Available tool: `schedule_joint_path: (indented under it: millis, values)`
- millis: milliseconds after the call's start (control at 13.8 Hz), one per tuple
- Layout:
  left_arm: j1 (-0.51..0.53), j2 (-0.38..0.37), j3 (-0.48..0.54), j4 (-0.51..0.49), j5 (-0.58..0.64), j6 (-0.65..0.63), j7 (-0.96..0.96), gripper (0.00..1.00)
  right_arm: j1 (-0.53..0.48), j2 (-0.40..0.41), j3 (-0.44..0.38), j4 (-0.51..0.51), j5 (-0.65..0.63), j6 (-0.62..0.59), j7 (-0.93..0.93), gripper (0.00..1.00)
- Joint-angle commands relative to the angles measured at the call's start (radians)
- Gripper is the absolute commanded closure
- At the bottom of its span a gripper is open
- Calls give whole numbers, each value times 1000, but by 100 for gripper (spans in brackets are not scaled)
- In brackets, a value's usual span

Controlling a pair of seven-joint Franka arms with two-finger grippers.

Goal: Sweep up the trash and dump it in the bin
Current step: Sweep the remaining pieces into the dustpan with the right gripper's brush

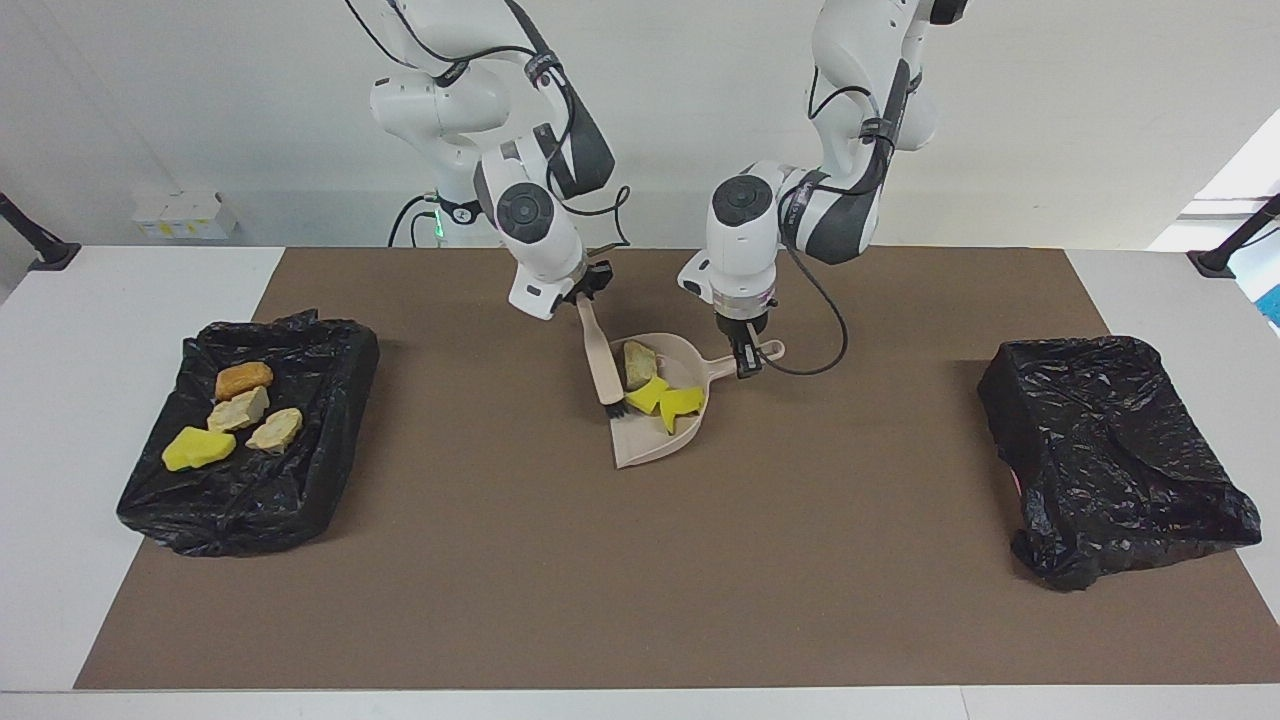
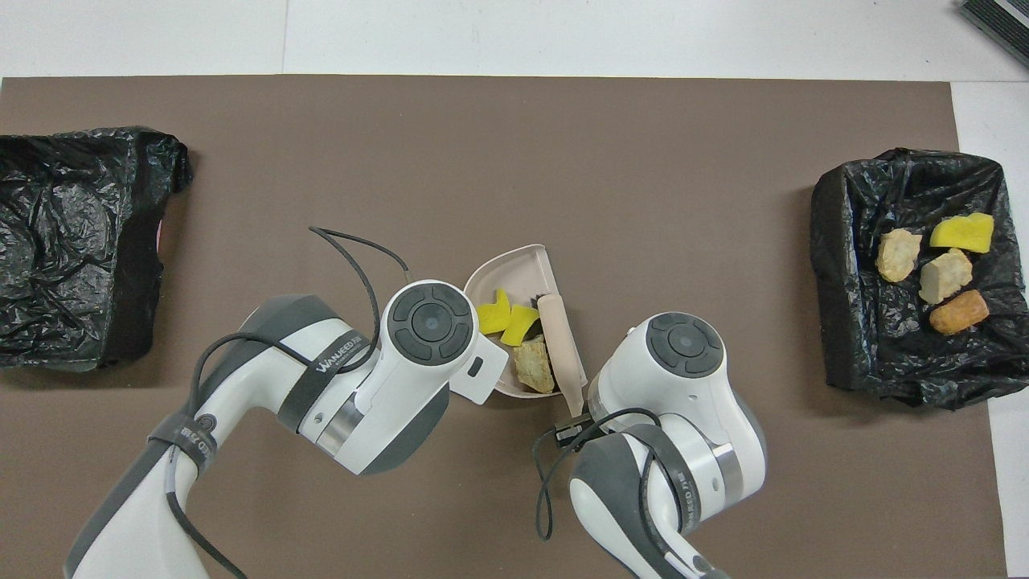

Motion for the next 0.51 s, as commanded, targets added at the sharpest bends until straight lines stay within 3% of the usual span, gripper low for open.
schedule_joint_path:
  millis: [0,434]
  values:
    - [34,-17,-1,-23,3,34,129,100,-76,-43,2,14,-58,-83,-38,100]
    - [145,-9,-4,35,-29,23,297,100,-81,-114,14,-6,-125,-114,18,100]
